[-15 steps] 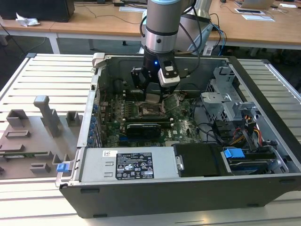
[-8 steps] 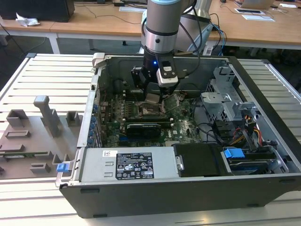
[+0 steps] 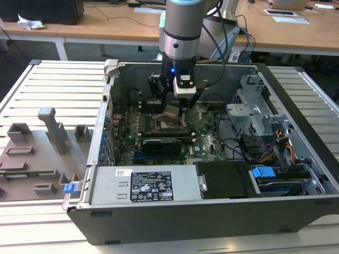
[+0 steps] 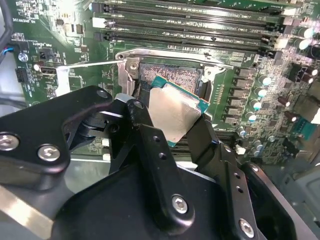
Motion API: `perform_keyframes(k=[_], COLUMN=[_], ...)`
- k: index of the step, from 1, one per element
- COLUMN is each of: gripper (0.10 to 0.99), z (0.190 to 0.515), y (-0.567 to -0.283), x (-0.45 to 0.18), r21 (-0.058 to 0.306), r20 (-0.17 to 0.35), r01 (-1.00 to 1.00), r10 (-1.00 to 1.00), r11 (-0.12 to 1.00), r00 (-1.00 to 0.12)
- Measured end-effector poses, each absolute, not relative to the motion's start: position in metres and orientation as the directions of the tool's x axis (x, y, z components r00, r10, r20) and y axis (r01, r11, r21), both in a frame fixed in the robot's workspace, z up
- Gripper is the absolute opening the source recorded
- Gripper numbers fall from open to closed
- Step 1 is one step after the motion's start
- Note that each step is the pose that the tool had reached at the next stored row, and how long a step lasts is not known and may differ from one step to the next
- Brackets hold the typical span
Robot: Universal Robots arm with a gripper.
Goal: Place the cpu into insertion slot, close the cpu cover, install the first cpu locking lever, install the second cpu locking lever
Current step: 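Place the cpu into insertion slot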
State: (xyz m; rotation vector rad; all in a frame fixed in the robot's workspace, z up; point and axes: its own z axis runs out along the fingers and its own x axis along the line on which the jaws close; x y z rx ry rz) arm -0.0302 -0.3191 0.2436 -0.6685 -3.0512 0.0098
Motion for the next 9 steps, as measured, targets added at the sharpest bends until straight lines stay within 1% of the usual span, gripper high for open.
perform_keyframes(k=[9], gripper=[0.541], z=[0.2432], y=[-0.3191], x=[-0.0302], r21=[-0.010], r20=[0.016], r01=[0.495], r10=[0.495], r11=[0.869], r00=[-0.869])
